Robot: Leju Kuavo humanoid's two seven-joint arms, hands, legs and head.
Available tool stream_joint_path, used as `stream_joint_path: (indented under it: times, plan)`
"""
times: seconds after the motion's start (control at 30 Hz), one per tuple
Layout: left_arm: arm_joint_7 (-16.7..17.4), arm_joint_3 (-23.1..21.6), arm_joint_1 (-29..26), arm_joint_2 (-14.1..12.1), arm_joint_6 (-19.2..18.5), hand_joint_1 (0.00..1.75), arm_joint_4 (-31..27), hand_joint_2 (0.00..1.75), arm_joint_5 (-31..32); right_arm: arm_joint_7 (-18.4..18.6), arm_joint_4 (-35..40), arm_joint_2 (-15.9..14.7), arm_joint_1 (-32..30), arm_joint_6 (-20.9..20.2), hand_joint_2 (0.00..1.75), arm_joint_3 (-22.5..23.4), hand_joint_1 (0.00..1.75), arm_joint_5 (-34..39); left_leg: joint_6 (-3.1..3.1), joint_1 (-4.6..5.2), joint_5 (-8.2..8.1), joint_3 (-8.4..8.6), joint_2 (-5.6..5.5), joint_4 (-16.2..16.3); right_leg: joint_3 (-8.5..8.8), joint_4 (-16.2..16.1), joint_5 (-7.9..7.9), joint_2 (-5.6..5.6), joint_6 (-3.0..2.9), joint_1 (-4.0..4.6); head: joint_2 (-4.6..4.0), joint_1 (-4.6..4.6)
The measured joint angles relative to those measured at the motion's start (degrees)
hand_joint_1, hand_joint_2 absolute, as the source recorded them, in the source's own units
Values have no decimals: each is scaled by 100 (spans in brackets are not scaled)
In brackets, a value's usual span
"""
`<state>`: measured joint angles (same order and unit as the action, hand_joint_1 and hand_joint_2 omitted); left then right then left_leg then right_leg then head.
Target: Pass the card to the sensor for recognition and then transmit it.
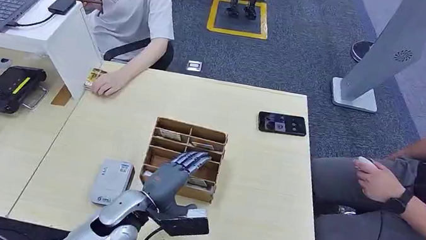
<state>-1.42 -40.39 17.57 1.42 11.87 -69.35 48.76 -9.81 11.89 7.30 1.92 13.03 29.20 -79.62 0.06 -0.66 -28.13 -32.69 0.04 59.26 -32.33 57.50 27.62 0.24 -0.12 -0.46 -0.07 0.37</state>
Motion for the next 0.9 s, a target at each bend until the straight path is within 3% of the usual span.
stream_joint_path:
  times: [0.53,0.57,0.9]
  plan:
    - [0,18,7,0,2,0,55,175,-9,0,0,-7,0,4,175,-59,0,18,0,0,0,0,0,0,0,0,0,0,0,0,0,2]
    - [0,18,7,0,2,169,55,175,-9,0,0,-7,0,4,175,-64,0,24,0,0,0,0,0,0,0,0,0,0,0,0,0,0]
    - [-46,18,6,-2,-46,175,59,175,-37,-11,0,-7,0,2,175,-81,0,63,0,0,0,0,0,0,0,0,0,0,0,0,0,0]
